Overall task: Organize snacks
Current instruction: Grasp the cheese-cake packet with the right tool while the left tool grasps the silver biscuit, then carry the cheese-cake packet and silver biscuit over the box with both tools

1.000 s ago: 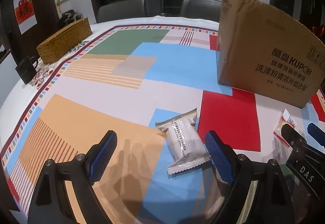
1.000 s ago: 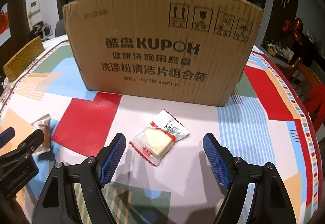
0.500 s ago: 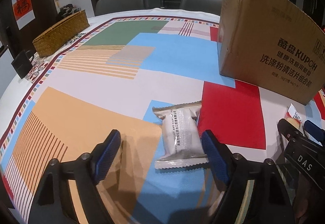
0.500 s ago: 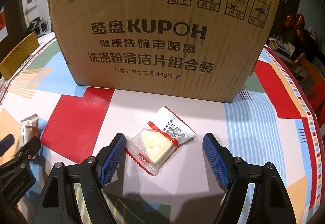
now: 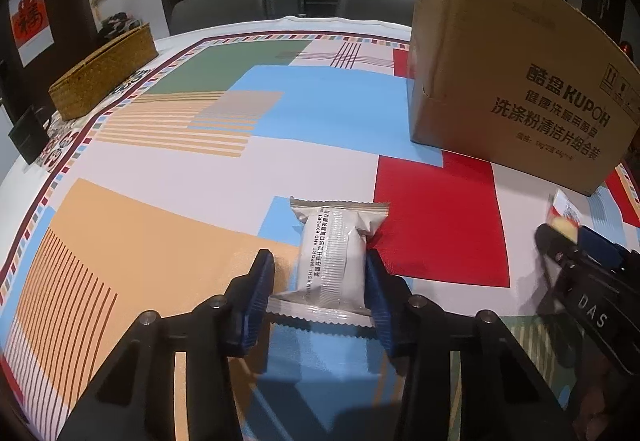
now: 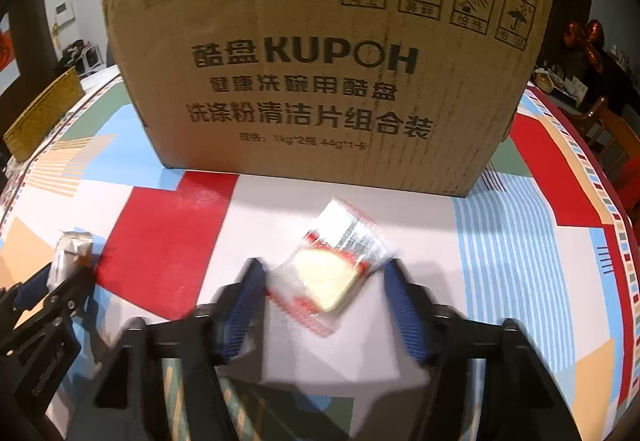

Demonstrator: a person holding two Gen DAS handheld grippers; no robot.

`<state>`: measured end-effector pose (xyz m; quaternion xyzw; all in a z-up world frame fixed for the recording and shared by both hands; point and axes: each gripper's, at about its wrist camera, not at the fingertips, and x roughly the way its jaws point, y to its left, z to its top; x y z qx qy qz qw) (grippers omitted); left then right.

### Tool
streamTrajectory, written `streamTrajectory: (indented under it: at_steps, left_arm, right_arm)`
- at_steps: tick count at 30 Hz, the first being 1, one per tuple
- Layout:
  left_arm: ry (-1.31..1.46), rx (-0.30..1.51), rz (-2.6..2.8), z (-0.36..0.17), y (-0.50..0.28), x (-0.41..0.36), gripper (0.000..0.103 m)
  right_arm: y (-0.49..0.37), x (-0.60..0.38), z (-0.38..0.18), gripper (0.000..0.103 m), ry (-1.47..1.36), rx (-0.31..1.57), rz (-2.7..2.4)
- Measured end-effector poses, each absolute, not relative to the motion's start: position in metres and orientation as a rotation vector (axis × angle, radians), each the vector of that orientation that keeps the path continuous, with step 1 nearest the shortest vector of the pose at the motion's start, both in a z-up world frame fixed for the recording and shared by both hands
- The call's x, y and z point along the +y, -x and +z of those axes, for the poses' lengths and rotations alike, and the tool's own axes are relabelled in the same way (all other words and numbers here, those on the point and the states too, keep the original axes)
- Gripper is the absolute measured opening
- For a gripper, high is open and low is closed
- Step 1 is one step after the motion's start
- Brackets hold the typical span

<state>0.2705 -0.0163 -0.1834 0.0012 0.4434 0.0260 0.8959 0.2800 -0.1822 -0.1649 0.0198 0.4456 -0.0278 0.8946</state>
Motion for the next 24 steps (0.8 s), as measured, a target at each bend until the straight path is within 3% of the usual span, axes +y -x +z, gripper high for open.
streamTrajectory:
  at_steps: [8,9,24]
  left_arm:
    - [0.012,0.922,0.039,-0.182,-0.269,-0.015,0.042]
    - [0.013,0.921,0.038,-0.181,-0.269,-0.015,0.042]
    - [0.01,0.886,0.023,-0.167,-0.264,-0.018,0.041]
  right_arm:
    - [-0.283,-0.173,-0.162,0.042,-0.029,0.923,-0.05]
    - [-0.283,-0.174,-0.162,0.033,-0.03,0.923,-0.05]
    - [-0.272,-0.193,-0.148,0.033,-0.073,0.899,-0.044]
